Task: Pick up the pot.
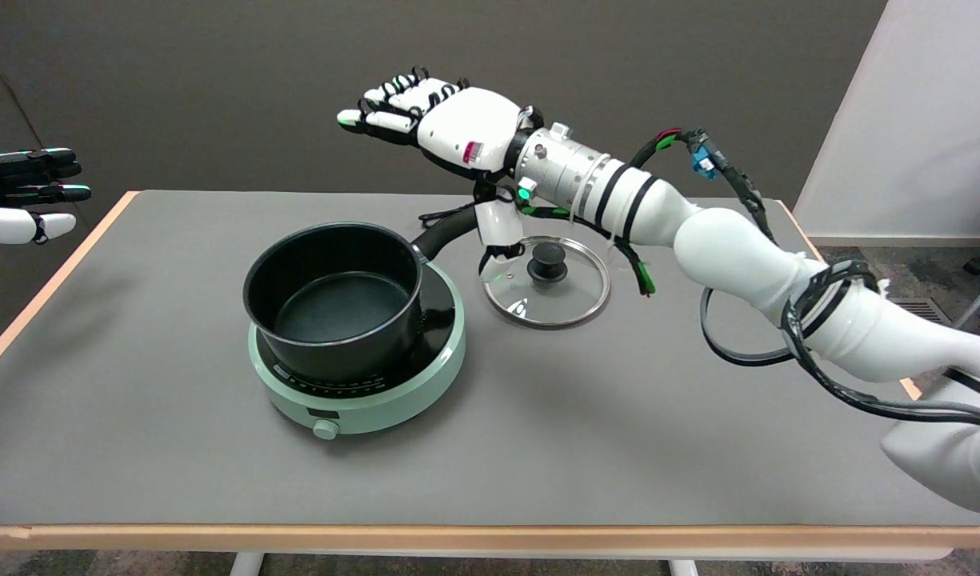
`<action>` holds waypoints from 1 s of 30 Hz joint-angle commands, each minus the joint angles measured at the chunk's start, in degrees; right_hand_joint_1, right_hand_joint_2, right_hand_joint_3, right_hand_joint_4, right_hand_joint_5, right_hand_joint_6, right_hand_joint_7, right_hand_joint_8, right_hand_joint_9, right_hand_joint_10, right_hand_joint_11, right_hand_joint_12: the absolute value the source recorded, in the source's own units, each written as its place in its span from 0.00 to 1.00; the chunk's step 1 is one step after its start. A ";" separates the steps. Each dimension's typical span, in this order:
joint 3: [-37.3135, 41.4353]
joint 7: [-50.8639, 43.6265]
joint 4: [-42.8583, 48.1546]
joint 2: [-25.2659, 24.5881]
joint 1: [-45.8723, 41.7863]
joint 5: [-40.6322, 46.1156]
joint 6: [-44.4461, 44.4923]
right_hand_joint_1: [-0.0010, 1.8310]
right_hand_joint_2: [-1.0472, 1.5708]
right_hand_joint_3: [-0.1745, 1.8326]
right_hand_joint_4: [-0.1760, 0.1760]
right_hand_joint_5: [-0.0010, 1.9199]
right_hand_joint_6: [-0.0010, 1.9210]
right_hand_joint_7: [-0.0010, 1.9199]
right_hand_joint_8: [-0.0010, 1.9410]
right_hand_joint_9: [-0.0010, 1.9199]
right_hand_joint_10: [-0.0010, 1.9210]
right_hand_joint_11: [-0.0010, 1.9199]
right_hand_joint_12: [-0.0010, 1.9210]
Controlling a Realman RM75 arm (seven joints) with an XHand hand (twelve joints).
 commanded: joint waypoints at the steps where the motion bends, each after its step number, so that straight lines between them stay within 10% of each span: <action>1: -1.76 -0.33 -4.88 -2.90 0.80 -1.12 0.67 0.67 0.13 0.60 1.00 0.03 0.03 0.03 0.03 0.03 0.03 0.03 0.03; 18: -2.21 -0.33 -11.40 -5.51 1.32 -5.20 1.15 0.66 0.06 0.92 1.00 0.02 0.02 0.02 0.02 0.02 0.02 0.02 0.02; 30: -2.13 -0.33 -11.70 -5.51 1.16 -5.20 2.43 0.67 0.11 0.94 1.00 0.05 0.05 0.05 0.05 0.05 0.05 0.05 0.05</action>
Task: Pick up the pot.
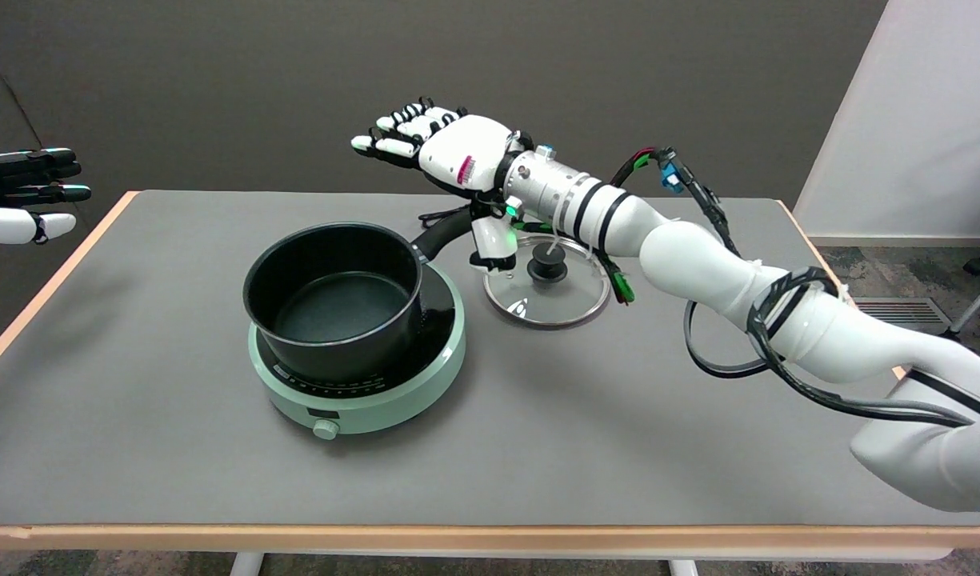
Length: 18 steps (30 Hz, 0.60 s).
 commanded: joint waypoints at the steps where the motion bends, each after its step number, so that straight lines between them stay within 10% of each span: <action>1: -0.15 -0.04 -2.21 -0.86 0.06 -0.91 1.16 0.67 0.09 0.93 1.00 0.05 0.05 0.05 0.05 0.05 0.05 0.05 0.05; 18: -1.03 -0.04 -4.93 -1.77 0.22 -0.91 1.05 0.67 0.04 0.88 1.00 0.07 0.07 0.07 0.06 0.07 0.07 0.07 0.07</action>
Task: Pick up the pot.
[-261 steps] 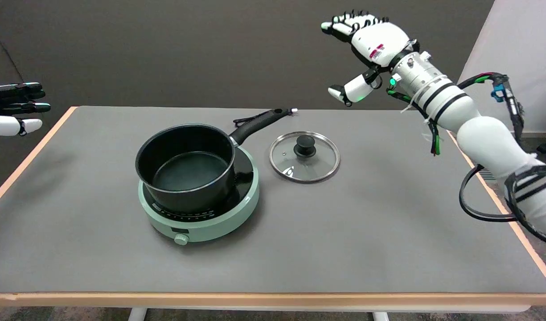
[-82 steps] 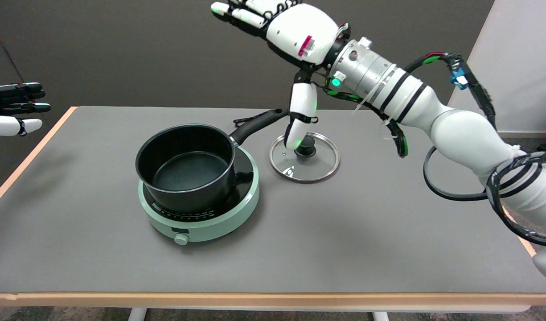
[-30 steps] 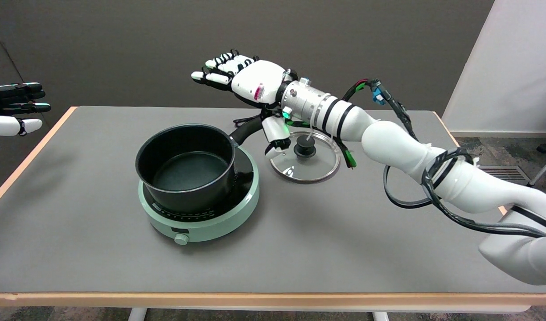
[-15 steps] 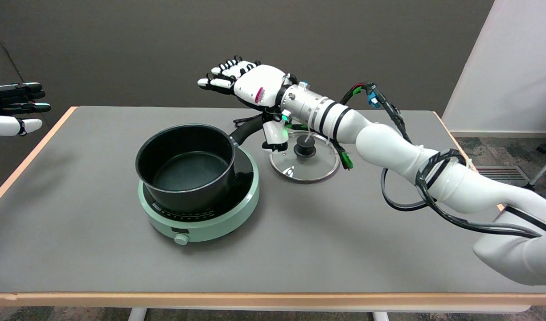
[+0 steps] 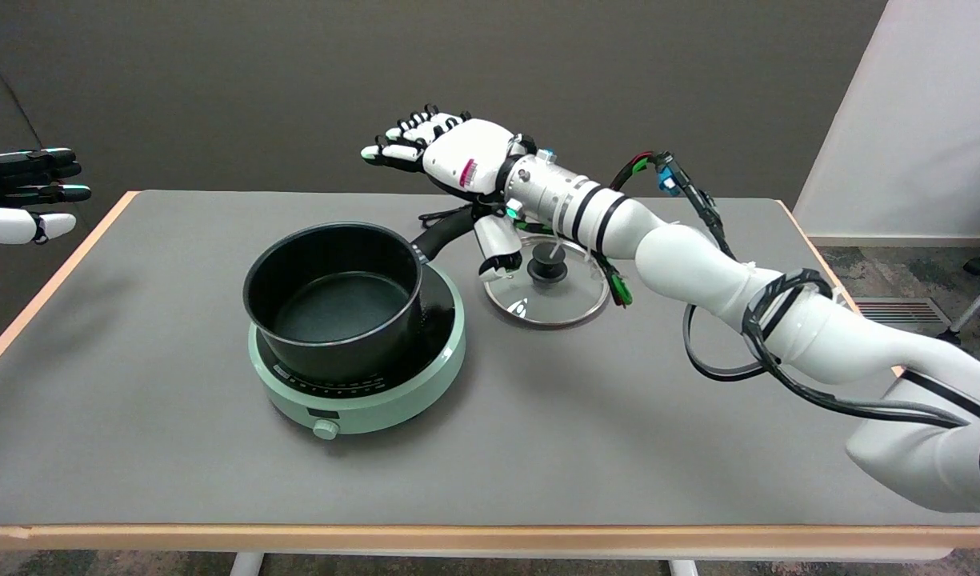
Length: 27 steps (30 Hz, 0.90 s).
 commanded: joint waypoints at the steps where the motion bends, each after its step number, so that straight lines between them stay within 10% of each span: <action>1: -1.18 0.00 -3.51 -1.39 0.47 -0.19 0.19 0.67 0.04 0.88 1.00 0.06 0.06 0.06 0.06 0.06 0.06 0.06 0.06; 27: -3.29 0.00 -18.99 -9.90 5.63 -4.73 0.11 0.65 0.01 0.88 1.00 0.04 0.04 0.04 0.04 0.04 0.04 0.04 0.04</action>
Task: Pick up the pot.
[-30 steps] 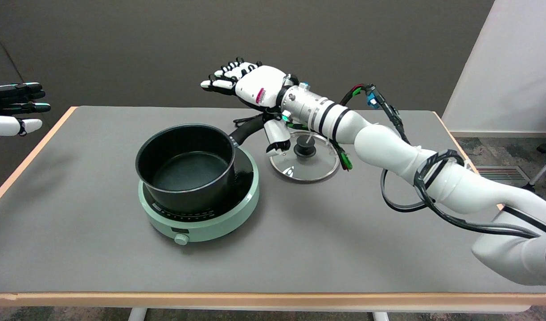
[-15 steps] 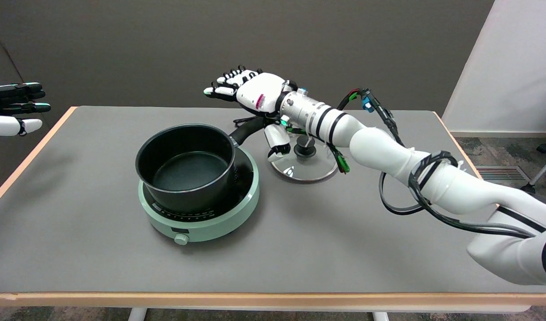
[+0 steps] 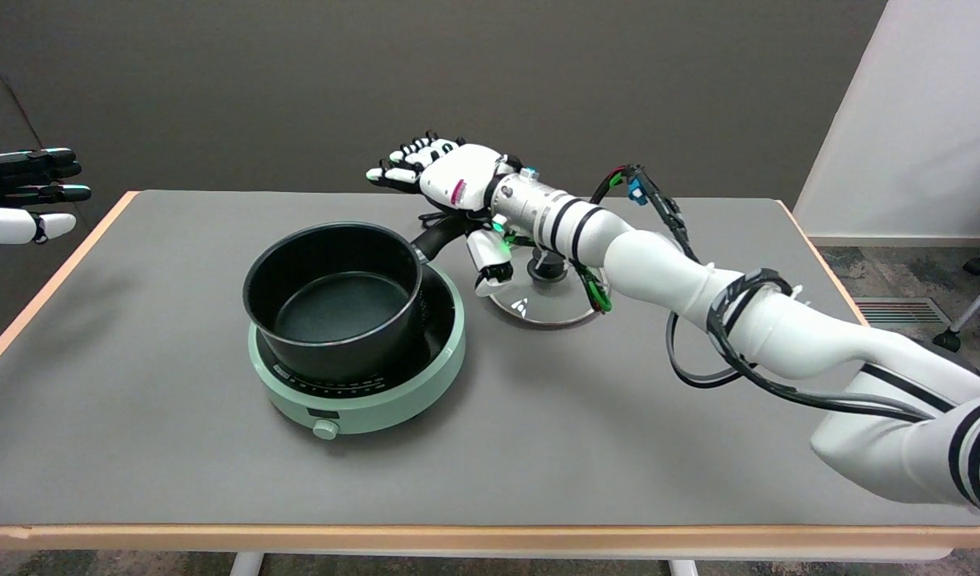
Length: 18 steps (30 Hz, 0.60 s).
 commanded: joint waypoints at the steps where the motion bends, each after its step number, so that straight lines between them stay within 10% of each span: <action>1: -1.03 0.00 -8.27 -4.90 3.12 -3.73 -0.05 0.65 0.01 0.88 1.00 0.04 0.04 0.04 0.04 0.04 0.04 0.04 0.04; 18: -1.03 0.00 -7.92 -3.54 3.42 -5.53 -0.93 0.64 0.01 0.89 1.00 0.03 0.03 0.03 0.03 0.03 0.03 0.03 0.03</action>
